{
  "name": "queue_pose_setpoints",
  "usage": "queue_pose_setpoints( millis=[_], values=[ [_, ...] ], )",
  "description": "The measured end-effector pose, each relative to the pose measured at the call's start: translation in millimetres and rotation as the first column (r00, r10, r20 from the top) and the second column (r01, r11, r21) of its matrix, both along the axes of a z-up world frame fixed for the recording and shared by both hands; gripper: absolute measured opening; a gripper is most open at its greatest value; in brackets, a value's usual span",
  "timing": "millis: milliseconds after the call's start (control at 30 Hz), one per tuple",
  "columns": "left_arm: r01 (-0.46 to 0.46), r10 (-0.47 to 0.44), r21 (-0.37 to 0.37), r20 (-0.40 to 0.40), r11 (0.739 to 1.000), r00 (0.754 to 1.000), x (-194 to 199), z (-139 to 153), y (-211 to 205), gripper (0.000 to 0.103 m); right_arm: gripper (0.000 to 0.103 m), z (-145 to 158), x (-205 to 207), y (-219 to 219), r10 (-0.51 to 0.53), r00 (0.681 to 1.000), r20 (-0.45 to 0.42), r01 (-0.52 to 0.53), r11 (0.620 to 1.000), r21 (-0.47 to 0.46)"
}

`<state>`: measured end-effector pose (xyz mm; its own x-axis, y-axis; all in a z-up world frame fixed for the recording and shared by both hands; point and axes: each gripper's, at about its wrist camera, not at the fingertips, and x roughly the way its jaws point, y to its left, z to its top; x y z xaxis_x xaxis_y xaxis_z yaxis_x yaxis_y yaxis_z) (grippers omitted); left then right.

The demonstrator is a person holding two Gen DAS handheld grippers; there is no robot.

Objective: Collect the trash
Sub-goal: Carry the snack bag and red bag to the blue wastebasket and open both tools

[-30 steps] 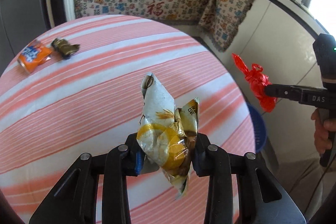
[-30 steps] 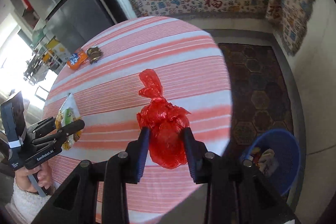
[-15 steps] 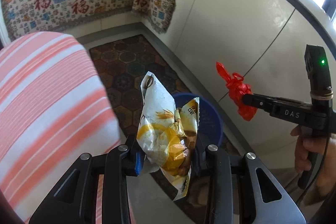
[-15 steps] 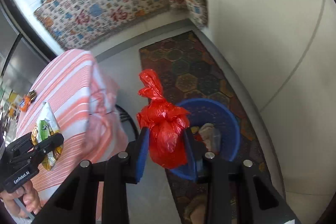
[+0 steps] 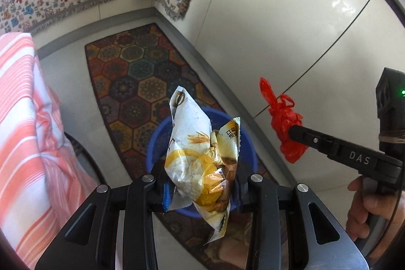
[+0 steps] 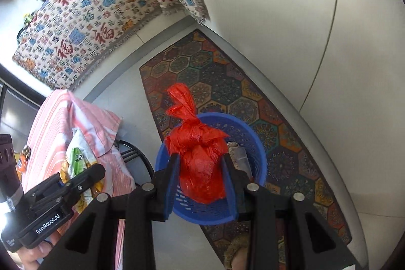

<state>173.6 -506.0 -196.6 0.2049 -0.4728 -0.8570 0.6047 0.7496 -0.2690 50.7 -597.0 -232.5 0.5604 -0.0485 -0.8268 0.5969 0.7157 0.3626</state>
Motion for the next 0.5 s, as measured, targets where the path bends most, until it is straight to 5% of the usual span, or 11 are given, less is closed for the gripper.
queue_pose_setpoints(
  millis=[367, 500],
  values=[
    [0.029, -0.029, 0.023, 0.002, 0.999, 1.000, 0, -14, -20, 0.040, 0.036, -14, 3, -18, -0.021, 1.000, 0.007, 0.020, 0.998, 0.055],
    [0.026, -0.026, 0.008, 0.002, 1.000, 1.000, 4, -17, -22, 0.065, 0.041, -17, 5, -18, -0.022, 1.000, 0.017, 0.021, 0.999, 0.049]
  ],
)
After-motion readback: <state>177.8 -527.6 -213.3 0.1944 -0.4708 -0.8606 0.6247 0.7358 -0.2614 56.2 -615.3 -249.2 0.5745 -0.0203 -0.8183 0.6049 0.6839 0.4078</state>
